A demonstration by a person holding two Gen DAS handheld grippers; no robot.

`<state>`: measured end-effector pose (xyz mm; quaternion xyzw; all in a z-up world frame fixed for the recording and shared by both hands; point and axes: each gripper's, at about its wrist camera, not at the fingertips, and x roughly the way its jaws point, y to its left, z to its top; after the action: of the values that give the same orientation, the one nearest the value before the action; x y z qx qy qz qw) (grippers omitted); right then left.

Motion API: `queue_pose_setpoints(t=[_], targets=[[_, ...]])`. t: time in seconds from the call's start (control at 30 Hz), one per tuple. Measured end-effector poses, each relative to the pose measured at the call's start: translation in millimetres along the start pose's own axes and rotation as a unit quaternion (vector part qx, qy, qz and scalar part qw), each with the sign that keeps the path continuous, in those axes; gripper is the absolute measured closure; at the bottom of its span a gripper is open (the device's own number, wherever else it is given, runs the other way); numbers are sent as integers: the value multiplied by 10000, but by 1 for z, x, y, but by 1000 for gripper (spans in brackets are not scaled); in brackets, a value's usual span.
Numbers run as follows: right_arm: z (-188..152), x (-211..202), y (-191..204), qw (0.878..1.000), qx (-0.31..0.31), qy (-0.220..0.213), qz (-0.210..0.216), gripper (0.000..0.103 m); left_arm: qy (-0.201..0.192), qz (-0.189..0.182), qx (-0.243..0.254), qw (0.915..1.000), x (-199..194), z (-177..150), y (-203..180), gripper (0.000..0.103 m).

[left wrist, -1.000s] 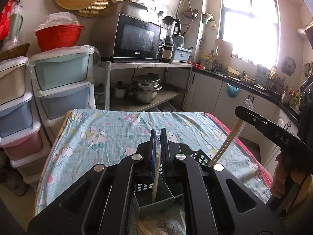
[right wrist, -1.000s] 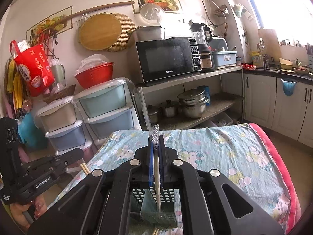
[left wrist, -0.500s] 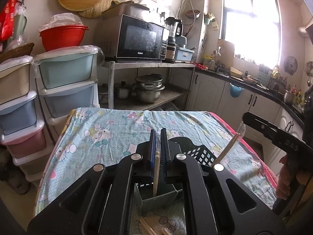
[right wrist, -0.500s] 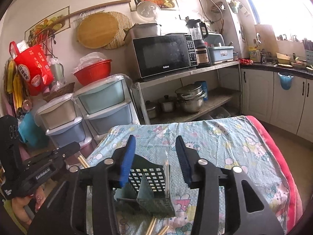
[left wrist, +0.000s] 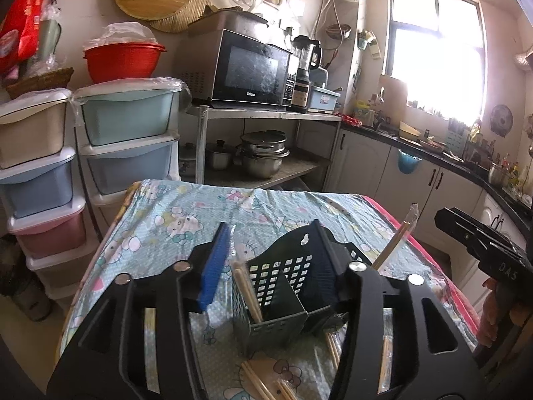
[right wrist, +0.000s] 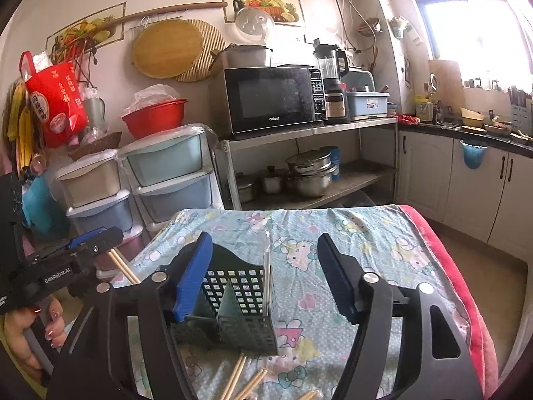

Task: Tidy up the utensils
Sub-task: 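Open the right gripper to release the chopstick and withdraw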

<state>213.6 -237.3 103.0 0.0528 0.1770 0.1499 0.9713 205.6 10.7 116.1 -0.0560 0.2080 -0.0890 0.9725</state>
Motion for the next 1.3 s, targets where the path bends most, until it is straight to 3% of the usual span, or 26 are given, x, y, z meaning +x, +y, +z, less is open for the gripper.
queue_pose_setpoints(t=[0.23,0.43,0.83,1.3], targets=[[-8,-13,1,10000,-15,-43,29,29,-201,48,-130,9997,-16,-1,5,28],[-10,-25,5,9999,-34,-104,63,26,-324,25,-156,9994,-30,-4,5,12],[-17,-50,17,9995,-217,-181,148,24,-478,24,-210,9986,-56,-16,3,11],[-36,-66,31,9990,-414,-48,185,22,-376,104,-328,9987,-70,-36,9,11]])
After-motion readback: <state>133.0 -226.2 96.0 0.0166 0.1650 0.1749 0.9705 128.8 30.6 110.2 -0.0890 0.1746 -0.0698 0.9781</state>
